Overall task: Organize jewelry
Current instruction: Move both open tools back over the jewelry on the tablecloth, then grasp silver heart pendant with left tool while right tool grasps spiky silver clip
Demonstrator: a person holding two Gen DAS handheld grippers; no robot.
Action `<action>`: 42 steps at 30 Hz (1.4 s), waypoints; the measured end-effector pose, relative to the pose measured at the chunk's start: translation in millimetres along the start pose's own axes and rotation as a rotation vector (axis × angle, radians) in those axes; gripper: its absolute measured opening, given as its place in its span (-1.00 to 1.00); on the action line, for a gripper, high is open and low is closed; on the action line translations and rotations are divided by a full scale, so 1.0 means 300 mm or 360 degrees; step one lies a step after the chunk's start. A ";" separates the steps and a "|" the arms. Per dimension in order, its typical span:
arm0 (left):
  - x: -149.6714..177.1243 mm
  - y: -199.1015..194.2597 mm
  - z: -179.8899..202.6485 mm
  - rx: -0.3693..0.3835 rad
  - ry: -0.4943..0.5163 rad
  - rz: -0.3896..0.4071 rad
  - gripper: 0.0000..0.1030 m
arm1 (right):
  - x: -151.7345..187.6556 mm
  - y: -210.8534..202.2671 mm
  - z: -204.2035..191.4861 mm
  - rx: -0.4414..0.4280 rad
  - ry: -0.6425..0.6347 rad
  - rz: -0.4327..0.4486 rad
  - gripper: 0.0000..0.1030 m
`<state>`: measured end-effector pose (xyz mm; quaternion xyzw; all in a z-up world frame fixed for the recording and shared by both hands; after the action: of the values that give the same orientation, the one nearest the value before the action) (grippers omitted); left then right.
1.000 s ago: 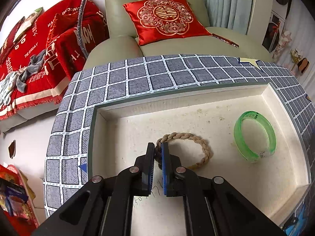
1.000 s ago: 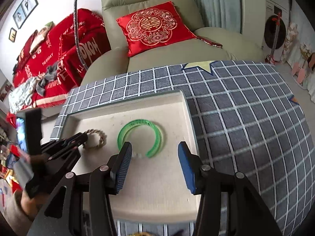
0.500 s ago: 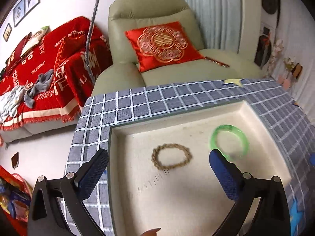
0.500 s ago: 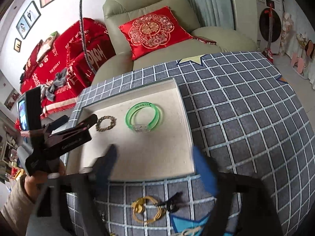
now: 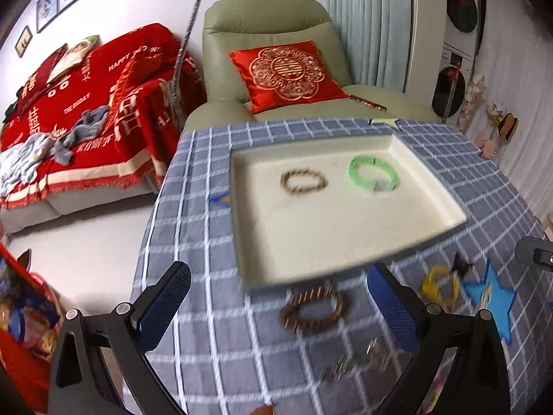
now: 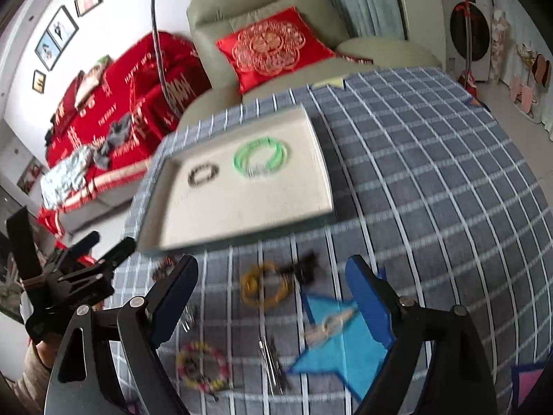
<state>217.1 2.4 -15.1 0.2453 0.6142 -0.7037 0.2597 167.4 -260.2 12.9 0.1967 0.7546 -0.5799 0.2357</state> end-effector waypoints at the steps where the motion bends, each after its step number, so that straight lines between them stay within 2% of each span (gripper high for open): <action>1: 0.022 -0.002 -0.012 -0.0008 -0.0010 -0.0014 1.00 | 0.021 0.000 -0.002 0.0008 -0.0006 -0.0016 0.73; 5: 0.122 0.008 -0.036 -0.0001 -0.0001 -0.0103 1.00 | 0.135 0.015 -0.005 0.0023 0.0002 -0.0110 0.73; 10: 0.209 0.020 -0.030 -0.0013 0.0071 -0.0144 1.00 | 0.247 0.041 -0.009 0.0068 0.0007 -0.0203 0.73; 14: 0.234 0.026 -0.012 0.0018 0.0117 -0.0139 1.00 | 0.306 0.059 -0.025 0.0115 -0.0030 -0.0276 0.73; 18: 0.246 0.030 0.004 0.0044 0.0140 -0.0151 1.00 | 0.331 0.069 -0.054 0.0167 -0.0104 -0.0312 0.73; 25: 0.262 0.061 0.010 0.0035 0.0184 -0.0174 1.00 | 0.351 0.091 -0.086 0.0176 -0.0166 -0.0338 0.73; 26: 0.265 0.068 0.010 0.0022 0.0190 -0.0185 0.90 | 0.351 0.094 -0.090 0.0191 -0.0178 -0.0334 0.72; 27: 0.267 0.076 0.008 0.0030 0.0182 -0.0195 0.90 | 0.352 0.096 -0.093 0.0205 -0.0192 -0.0333 0.71; 29: 0.265 0.081 0.006 0.0041 0.0163 -0.0200 0.90 | 0.350 0.101 -0.103 0.0241 -0.0228 -0.0328 0.54; 32: 0.264 0.084 0.012 0.0054 0.0167 -0.0194 0.90 | 0.347 0.108 -0.122 0.0317 -0.0296 -0.0335 0.43; 34: 0.266 0.082 0.021 0.0078 0.0176 -0.0196 0.80 | 0.349 0.112 -0.135 0.0342 -0.0335 -0.0337 0.42; 37: 0.268 0.075 0.039 0.0104 0.0200 -0.0199 0.63 | 0.351 0.112 -0.158 0.0364 -0.0384 -0.0326 0.29; 40: 0.273 0.065 0.059 0.0160 0.0222 -0.0215 0.26 | 0.353 0.107 -0.166 0.0353 -0.0393 -0.0326 0.14; 42: 0.280 0.056 0.077 0.0197 0.0250 -0.0223 -0.20 | 0.351 0.108 -0.180 0.0346 -0.0405 -0.0327 -0.01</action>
<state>165.1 -27.8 -80.4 0.2717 0.6036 -0.7353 0.1454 93.5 -197.2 -62.4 0.0679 0.6678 -0.6992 0.2461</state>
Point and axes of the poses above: each gripper's, at about its wrist camera, not at the fingertips, and y roughly the way its jaws point, z to its right, x to its underside, the point moved 3 cm from there along y, roughly the way its jaws point, and after that the axes turned 13 degrees about -y, right-handed, at the moved point
